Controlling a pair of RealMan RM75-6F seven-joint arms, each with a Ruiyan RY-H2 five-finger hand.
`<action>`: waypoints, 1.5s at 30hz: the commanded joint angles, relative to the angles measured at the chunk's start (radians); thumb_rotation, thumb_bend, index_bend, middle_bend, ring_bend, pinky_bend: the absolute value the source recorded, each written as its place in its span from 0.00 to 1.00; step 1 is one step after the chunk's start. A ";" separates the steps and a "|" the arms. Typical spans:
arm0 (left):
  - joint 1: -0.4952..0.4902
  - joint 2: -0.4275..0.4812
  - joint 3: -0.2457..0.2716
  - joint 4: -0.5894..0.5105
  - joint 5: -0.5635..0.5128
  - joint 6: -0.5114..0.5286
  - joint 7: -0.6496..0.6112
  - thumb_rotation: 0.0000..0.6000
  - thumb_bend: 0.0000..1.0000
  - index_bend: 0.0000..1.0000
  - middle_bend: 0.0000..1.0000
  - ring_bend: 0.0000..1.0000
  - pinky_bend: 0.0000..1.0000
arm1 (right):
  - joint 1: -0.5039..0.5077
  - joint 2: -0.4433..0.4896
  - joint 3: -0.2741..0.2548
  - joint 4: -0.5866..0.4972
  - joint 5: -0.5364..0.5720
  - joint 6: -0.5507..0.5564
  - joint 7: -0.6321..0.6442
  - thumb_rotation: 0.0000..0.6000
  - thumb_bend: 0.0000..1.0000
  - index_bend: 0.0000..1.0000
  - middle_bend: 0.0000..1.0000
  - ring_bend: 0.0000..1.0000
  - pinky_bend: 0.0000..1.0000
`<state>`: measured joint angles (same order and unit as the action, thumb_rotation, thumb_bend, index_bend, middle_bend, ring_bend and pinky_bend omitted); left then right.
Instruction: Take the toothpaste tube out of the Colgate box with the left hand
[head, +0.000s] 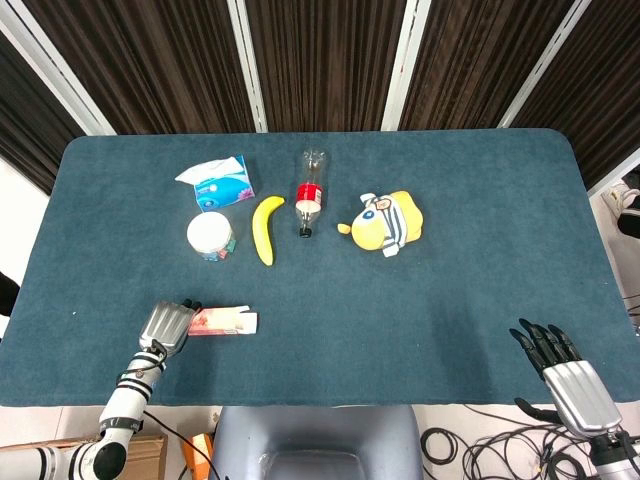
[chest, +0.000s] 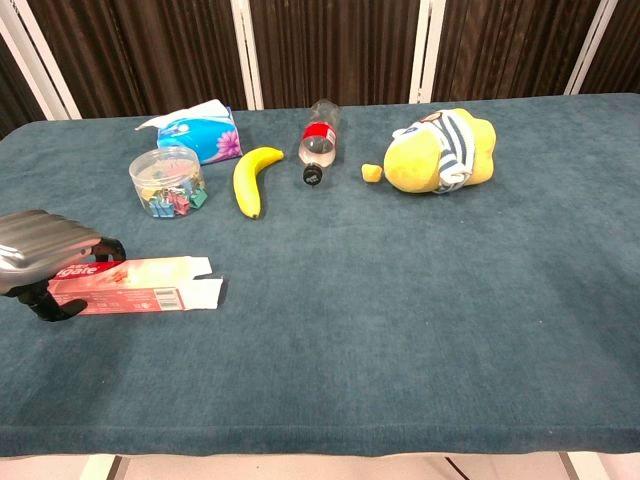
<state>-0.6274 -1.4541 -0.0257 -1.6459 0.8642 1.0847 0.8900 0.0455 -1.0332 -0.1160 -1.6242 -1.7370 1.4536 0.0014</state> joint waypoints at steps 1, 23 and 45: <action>-0.002 0.000 0.004 -0.001 0.004 0.001 -0.007 1.00 0.39 0.35 0.38 0.83 0.83 | -0.001 0.000 0.000 0.000 0.000 0.002 -0.001 1.00 0.10 0.03 0.00 0.05 0.07; -0.020 0.098 0.046 -0.194 0.028 0.178 0.209 1.00 0.48 0.49 0.52 0.89 0.88 | -0.011 0.001 -0.002 -0.001 -0.003 0.020 0.002 1.00 0.09 0.03 0.00 0.05 0.07; -0.112 0.084 0.023 -0.422 -0.082 0.588 0.817 1.00 0.48 0.50 0.53 0.88 0.88 | -0.014 0.006 -0.006 0.011 -0.025 0.039 0.026 1.00 0.10 0.03 0.00 0.05 0.07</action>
<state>-0.7330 -1.3748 -0.0083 -2.0537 0.7819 1.6657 1.6950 0.0317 -1.0275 -0.1224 -1.6134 -1.7617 1.4922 0.0274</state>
